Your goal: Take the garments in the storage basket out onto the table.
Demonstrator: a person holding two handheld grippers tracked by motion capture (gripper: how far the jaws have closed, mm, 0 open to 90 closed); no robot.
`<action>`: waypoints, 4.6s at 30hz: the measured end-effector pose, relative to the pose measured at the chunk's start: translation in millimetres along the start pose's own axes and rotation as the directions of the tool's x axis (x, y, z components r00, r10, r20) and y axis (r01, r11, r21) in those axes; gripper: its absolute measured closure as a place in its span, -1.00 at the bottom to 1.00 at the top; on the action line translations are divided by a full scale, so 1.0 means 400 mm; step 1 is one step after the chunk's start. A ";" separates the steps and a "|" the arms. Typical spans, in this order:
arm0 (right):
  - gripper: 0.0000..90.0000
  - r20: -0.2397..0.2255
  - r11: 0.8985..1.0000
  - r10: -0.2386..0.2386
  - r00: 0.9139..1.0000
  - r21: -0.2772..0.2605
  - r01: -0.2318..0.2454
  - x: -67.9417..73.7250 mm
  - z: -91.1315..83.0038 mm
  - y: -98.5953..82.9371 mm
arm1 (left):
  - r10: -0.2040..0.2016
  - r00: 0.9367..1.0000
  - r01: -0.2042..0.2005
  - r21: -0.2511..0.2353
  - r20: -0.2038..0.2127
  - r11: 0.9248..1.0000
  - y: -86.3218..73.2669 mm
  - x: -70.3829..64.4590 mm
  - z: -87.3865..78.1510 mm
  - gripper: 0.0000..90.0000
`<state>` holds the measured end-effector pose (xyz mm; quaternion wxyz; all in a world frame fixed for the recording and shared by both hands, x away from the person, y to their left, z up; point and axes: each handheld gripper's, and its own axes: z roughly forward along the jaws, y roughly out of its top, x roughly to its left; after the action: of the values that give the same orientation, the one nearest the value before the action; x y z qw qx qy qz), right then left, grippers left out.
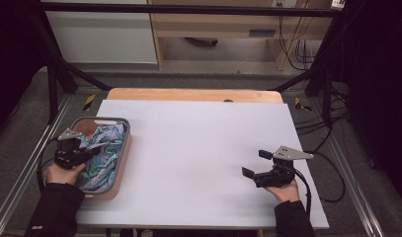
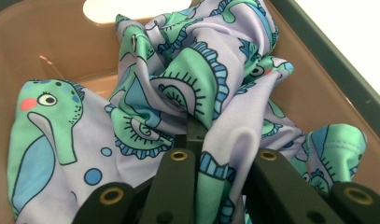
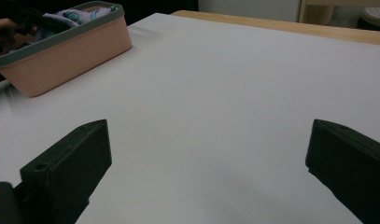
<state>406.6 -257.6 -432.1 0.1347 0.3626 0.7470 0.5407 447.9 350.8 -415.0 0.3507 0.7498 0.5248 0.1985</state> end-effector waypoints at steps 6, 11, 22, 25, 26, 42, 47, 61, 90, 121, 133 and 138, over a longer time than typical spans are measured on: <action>-0.98 0.002 1.000 -0.002 1.000 0.003 0.002 -0.001 0.001 -0.001 | 0.002 1.000 -0.002 -0.038 0.006 0.999 0.000 -0.001 -0.010 0.85; -0.98 0.001 1.000 -0.003 1.000 0.003 0.003 -0.001 0.002 -0.001 | -0.012 1.000 0.013 -0.055 0.028 0.998 0.004 0.004 -0.017 0.85; -0.98 0.002 1.000 0.000 1.000 0.002 0.000 -0.001 0.001 0.000 | -0.025 0.999 0.029 -0.085 0.048 0.996 0.014 0.011 -0.038 0.85; -0.98 0.002 1.000 -0.002 1.000 0.003 0.002 -0.001 0.002 -0.001 | -0.022 0.998 0.026 -0.092 0.052 0.995 0.017 0.010 -0.045 0.85; -0.98 0.002 1.000 -0.002 1.000 0.003 0.002 -0.001 0.002 -0.001 | -0.017 0.998 0.023 -0.100 0.054 0.995 0.021 0.008 -0.055 0.85; -0.98 0.002 1.000 -0.002 1.000 0.003 0.002 -0.001 0.002 -0.001 | 0.038 0.997 -0.027 -0.160 0.068 0.987 0.072 -0.018 -0.131 0.85; -0.98 0.003 1.000 -0.001 1.000 0.003 0.001 -0.001 0.003 -0.001 | 0.066 0.995 -0.052 -0.166 0.074 0.985 0.089 -0.032 -0.149 0.85; -0.98 0.002 1.000 -0.002 1.000 0.003 0.002 -0.002 0.002 -0.001 | 0.088 0.992 -0.066 -0.224 0.087 0.972 0.140 -0.039 -0.217 0.85; -0.98 0.000 1.000 0.003 1.000 0.004 -0.003 0.000 0.004 -0.001 | 0.162 0.979 -0.111 -0.343 0.125 0.933 0.259 -0.084 -0.327 0.85; -0.98 0.000 1.000 0.000 1.000 0.004 0.000 -0.001 0.004 -0.001 | 0.273 0.940 -0.159 -0.447 0.203 0.880 0.376 -0.218 -0.369 0.85; -0.98 0.000 1.000 -0.002 1.000 0.002 0.002 -0.002 0.002 0.000 | 0.327 0.917 -0.192 -0.464 0.229 0.865 0.415 -0.300 -0.350 0.85; -0.98 -0.001 1.000 -0.002 1.000 0.001 0.002 -0.002 0.002 0.000 | 0.345 0.904 -0.198 -0.466 0.254 0.862 0.428 -0.338 -0.343 0.85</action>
<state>407.7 -257.6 -432.6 0.1350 0.3616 0.7477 0.5403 417.3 234.5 -187.3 0.5575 0.7435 0.2893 0.2293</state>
